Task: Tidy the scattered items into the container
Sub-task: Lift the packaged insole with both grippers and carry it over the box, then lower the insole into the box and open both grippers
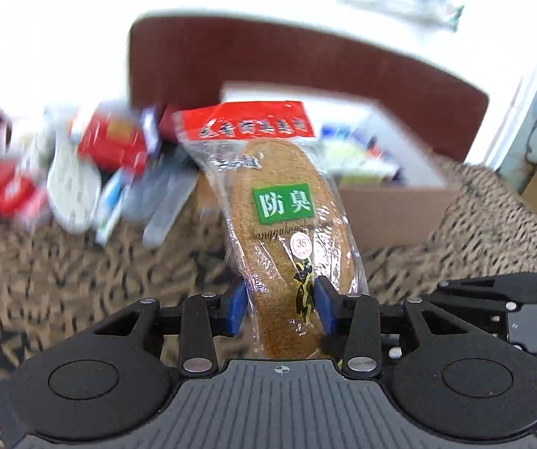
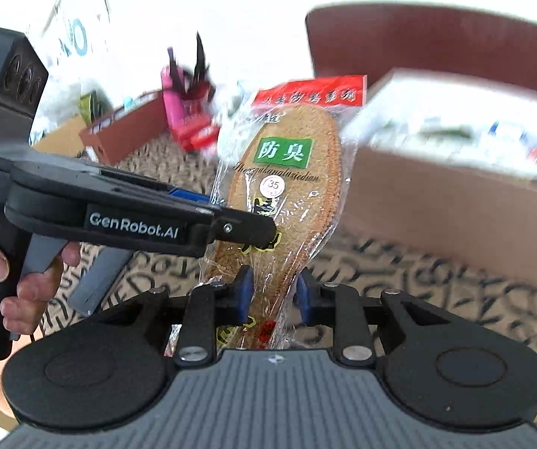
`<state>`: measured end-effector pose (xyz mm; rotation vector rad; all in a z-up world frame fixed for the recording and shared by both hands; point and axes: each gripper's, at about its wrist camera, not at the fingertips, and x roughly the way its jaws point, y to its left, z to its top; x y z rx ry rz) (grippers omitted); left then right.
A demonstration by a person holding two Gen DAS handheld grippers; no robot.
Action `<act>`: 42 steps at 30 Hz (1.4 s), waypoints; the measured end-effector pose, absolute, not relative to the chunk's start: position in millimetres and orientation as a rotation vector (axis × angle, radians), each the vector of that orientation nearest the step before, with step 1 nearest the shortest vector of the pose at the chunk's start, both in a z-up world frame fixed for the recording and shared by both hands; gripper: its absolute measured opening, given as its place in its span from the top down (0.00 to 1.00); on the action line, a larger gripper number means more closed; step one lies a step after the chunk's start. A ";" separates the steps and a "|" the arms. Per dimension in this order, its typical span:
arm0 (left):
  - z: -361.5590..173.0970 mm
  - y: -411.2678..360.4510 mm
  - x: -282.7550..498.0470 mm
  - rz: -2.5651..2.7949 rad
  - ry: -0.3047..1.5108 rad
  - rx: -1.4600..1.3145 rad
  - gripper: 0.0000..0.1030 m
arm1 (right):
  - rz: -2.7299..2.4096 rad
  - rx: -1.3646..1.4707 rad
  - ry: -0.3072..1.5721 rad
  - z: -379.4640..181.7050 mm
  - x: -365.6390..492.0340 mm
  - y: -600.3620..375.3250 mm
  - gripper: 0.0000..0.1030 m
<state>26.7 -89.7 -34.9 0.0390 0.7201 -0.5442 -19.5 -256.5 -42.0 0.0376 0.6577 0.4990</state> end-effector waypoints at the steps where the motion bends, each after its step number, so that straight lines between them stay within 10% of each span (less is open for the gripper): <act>1: -23.4 -96.6 27.6 -0.553 0.690 0.043 0.61 | 0.492 0.030 0.634 -33.9 -20.4 -260.8 0.73; 23: 59.0 -275.5 173.1 -0.708 0.590 0.080 0.52 | 0.193 0.050 0.543 31.9 117.3 -385.1 0.72; 32: -27.4 -273.4 221.3 -0.653 0.798 0.117 0.32 | 0.128 0.101 0.704 -32.6 163.9 -413.0 0.40; 42: -30.1 -278.9 217.6 -0.719 0.675 0.066 0.13 | 0.167 0.052 0.722 -49.1 189.0 -398.9 0.56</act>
